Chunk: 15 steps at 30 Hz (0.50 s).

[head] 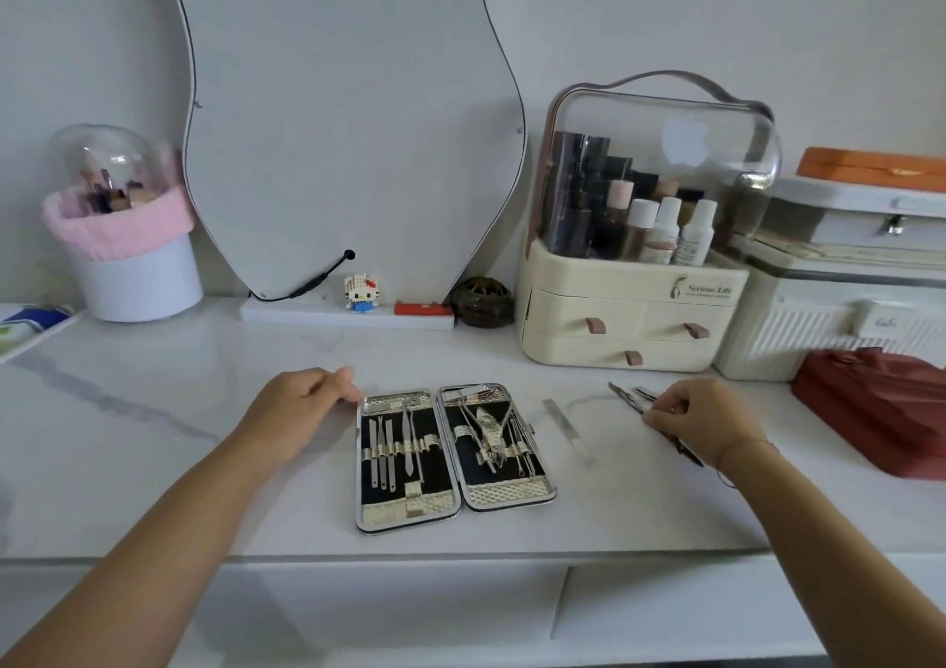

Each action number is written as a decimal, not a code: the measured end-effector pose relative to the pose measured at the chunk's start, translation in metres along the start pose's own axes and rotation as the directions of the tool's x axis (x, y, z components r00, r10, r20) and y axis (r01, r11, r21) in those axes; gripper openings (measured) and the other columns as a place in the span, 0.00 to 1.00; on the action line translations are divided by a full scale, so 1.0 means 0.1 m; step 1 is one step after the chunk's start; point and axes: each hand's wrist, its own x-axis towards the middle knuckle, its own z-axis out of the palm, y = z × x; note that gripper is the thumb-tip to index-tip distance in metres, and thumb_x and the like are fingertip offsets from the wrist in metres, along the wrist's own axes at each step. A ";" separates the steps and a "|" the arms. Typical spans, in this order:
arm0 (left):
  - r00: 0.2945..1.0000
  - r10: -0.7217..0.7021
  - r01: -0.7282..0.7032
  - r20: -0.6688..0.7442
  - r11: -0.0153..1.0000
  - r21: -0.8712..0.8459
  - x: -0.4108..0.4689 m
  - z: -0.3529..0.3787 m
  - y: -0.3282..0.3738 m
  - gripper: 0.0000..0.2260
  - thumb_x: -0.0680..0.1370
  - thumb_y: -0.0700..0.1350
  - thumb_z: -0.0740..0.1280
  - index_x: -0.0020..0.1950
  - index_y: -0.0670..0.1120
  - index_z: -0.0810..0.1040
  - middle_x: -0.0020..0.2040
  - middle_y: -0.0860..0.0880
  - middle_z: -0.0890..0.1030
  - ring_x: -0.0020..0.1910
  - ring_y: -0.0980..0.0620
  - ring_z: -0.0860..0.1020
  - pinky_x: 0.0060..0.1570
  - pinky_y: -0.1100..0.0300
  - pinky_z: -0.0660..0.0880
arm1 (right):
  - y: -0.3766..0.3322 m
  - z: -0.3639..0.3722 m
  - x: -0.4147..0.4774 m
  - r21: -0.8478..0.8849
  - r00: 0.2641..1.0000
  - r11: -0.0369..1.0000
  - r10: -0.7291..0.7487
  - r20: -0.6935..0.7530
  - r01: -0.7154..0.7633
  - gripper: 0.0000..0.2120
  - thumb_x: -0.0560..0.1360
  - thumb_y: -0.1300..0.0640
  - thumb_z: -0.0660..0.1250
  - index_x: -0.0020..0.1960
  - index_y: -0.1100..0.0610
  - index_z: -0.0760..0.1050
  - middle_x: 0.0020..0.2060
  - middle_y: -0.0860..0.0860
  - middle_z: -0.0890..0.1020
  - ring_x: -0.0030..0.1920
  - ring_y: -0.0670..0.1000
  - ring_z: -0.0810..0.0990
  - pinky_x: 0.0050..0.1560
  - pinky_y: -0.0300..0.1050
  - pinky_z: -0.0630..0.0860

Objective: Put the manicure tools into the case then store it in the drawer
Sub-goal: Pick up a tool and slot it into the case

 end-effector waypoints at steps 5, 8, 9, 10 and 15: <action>1.000 0.001 -0.001 0.000 1.000 -0.018 -0.01 0.00 0.02 0.13 0.78 0.50 0.64 0.38 0.51 0.85 0.48 0.55 0.84 0.53 0.59 0.78 0.52 0.64 0.67 | -0.10 -0.04 0.06 -0.026 0.995 0.998 0.056 0.081 -0.054 0.05 0.69 0.55 0.72 0.37 0.57 0.82 0.35 0.53 0.84 0.36 0.51 0.79 0.43 0.46 0.76; 1.000 0.000 0.000 -0.005 1.000 -0.009 -0.02 0.00 0.04 0.13 0.78 0.51 0.64 0.37 0.52 0.85 0.47 0.55 0.84 0.52 0.58 0.78 0.53 0.62 0.67 | -0.13 -0.08 0.09 -0.039 0.990 0.997 0.077 0.115 -0.073 0.08 0.69 0.55 0.72 0.34 0.58 0.81 0.35 0.53 0.84 0.36 0.51 0.78 0.44 0.46 0.76; 1.000 0.002 -0.002 -0.002 1.000 -0.004 -0.03 0.00 0.05 0.13 0.78 0.51 0.64 0.38 0.52 0.85 0.47 0.54 0.84 0.52 0.58 0.78 0.53 0.62 0.67 | -0.13 -0.08 0.11 -0.046 0.988 0.996 0.085 0.128 -0.079 0.09 0.69 0.55 0.72 0.34 0.59 0.81 0.34 0.54 0.83 0.36 0.52 0.78 0.43 0.46 0.76; 1.000 0.003 -0.003 0.001 1.000 -0.002 -0.03 0.00 0.05 0.13 0.78 0.50 0.64 0.39 0.51 0.85 0.47 0.55 0.83 0.53 0.57 0.78 0.54 0.62 0.67 | -0.14 -0.09 0.12 -0.060 0.986 0.995 0.089 0.143 -0.081 0.10 0.70 0.55 0.72 0.34 0.61 0.80 0.33 0.54 0.82 0.35 0.52 0.77 0.42 0.46 0.76; 1.000 -0.002 0.002 0.006 1.000 0.006 -0.05 0.00 0.09 0.11 0.78 0.47 0.64 0.42 0.48 0.85 0.51 0.57 0.80 0.54 0.58 0.76 0.54 0.63 0.65 | -0.17 -0.07 0.12 -0.146 0.982 0.989 0.045 0.186 -0.017 0.12 0.71 0.55 0.68 0.31 0.58 0.72 0.28 0.53 0.74 0.32 0.51 0.71 0.37 0.44 0.70</action>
